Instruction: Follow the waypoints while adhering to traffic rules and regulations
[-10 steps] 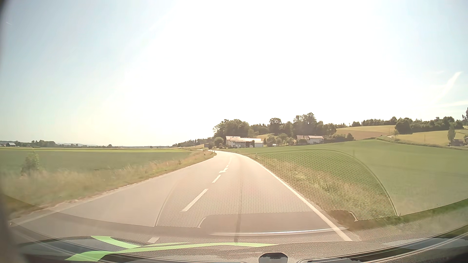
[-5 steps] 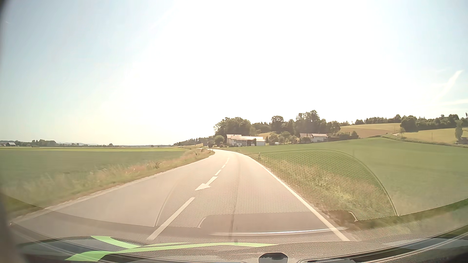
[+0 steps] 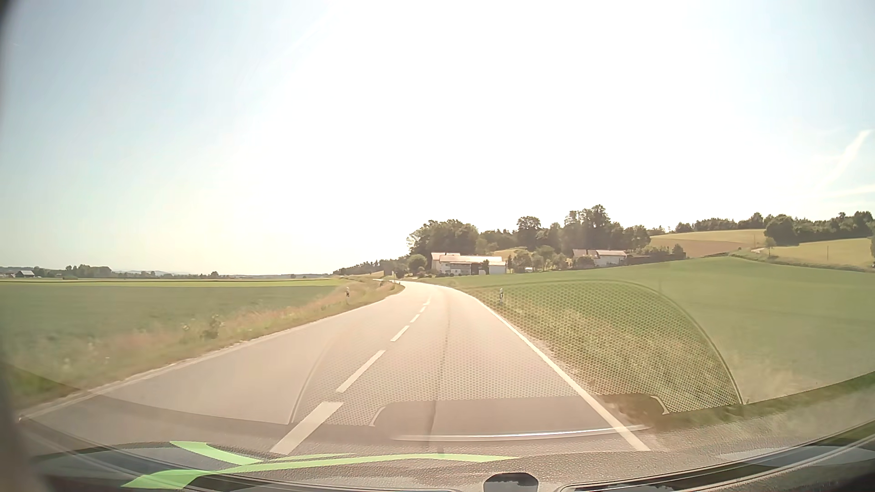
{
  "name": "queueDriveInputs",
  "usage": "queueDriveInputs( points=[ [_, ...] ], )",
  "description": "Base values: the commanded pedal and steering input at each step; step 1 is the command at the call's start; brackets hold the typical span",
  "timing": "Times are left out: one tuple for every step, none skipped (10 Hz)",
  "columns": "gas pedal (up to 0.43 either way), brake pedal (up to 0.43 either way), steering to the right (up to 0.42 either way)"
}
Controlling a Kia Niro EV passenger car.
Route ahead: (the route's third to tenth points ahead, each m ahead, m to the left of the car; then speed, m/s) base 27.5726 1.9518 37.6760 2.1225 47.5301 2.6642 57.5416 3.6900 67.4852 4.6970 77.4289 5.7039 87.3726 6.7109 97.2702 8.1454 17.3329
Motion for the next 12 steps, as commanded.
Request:
queueDriveInputs(
  points=[
    [0.268, 0.0, -0.011],
    [0.268, 0.0, -0.011],
    [0.268, 0.0, -0.011],
    [0.28, 0.0, -0.011],
    [0.299, 0.0, -0.011],
    [0.319, 0.0, -0.011],
    [0.319, 0.0, -0.011],
    [0.319, 0.0, -0.011],
    [0.319, 0.0, -0.011],
    [0.299, 0.0, -0.011],
    [0.299, 0.0, -0.011],
    [0.299, 0.0, -0.011]
  ],
)
